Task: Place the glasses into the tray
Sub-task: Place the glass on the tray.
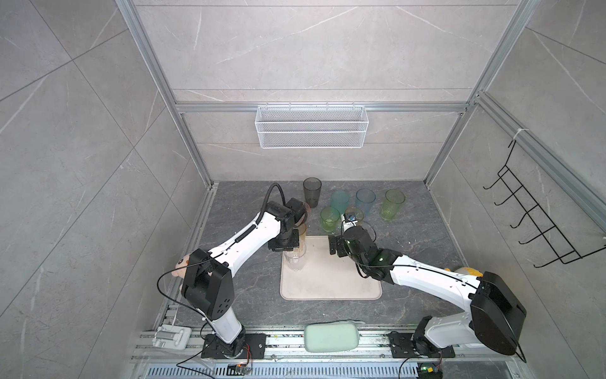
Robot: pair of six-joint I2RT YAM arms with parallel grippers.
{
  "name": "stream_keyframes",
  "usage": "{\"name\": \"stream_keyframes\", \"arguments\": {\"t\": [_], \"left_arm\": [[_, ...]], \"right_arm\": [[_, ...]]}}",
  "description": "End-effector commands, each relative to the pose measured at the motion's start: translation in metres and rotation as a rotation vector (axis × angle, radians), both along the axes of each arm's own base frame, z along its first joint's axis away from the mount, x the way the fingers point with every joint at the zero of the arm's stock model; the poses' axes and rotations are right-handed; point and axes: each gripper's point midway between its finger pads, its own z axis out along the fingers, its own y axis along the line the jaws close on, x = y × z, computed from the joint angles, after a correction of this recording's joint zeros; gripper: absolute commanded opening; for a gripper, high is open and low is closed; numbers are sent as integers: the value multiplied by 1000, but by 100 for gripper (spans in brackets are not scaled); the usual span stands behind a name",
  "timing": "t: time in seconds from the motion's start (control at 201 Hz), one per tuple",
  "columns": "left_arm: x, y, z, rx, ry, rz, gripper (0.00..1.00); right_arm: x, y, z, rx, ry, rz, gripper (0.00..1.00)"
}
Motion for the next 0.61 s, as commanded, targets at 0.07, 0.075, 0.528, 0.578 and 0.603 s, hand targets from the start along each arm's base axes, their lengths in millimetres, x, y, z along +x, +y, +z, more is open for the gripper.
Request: {"name": "stream_keyframes", "arguments": {"t": [0.07, 0.075, 0.528, 0.578, 0.603], "left_arm": [[0, -2, 12, -14, -16, 5, 26], [1, -2, 12, -14, -16, 5, 26], [8, 12, 60, 6, -159, 1, 51], [9, 12, 67, -2, -179, -10, 53], [9, 12, 70, -6, -188, -17, 55]], "right_arm": [[6, 2, 12, 3, -19, -5, 99], [5, 2, 12, 3, -18, -5, 99], [-4, 5, 30, 40, -78, 48, 99], [-4, 2, 32, 40, -86, 39, 99], [-4, 1, 32, 39, -89, 34, 99]]}}
